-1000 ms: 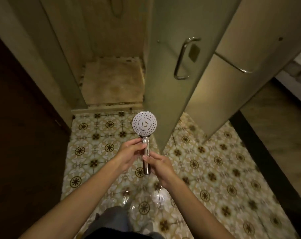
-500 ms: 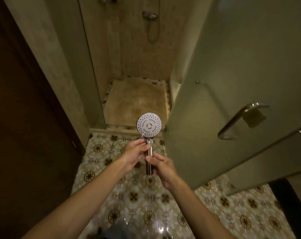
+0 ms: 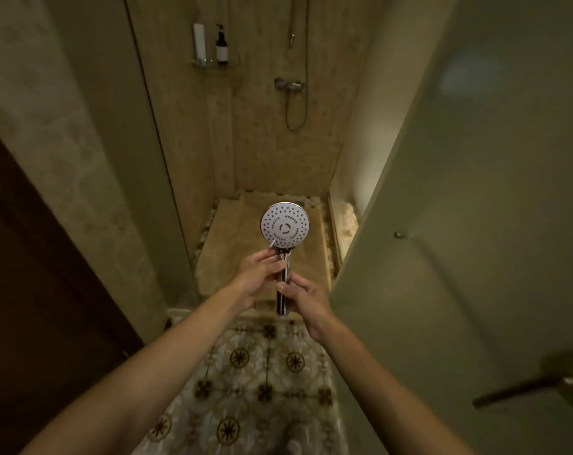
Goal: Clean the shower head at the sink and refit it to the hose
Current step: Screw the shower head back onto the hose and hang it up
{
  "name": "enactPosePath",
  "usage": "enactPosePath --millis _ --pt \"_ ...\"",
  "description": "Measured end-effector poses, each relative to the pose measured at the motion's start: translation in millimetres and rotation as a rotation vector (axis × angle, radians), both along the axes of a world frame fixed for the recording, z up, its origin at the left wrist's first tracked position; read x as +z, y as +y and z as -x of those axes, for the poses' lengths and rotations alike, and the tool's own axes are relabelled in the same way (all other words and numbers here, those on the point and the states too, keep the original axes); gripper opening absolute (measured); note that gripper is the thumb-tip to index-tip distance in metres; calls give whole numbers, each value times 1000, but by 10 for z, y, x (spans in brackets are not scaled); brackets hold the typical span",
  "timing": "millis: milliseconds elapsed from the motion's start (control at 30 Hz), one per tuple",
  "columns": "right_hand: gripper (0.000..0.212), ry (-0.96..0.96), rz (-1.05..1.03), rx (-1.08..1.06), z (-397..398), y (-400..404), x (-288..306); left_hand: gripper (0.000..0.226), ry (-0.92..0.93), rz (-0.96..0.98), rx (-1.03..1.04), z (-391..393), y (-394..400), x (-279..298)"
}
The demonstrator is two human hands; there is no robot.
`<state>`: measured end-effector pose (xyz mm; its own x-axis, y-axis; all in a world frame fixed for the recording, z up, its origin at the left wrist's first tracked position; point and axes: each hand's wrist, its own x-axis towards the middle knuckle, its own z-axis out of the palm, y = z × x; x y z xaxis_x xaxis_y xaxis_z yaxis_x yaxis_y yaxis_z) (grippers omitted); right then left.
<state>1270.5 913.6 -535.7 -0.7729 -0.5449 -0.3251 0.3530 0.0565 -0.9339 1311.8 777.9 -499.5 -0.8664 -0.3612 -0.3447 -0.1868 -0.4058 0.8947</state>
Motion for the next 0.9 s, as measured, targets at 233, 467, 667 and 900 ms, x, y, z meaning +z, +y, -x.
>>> enactPosePath --millis 233,467,667,900 --pt "45 102 -15 17 1247 -531 149 56 29 80 18 1188 -477 88" --pt "46 199 -18 50 2421 -915 367 58 58 147 57 2335 -929 260" --pt "44 267 -22 41 3236 -1263 490 45 83 171 63 3145 -1289 377" --pt "44 357 -27 64 4192 -1890 650 55 121 167 70 4051 -1915 572"
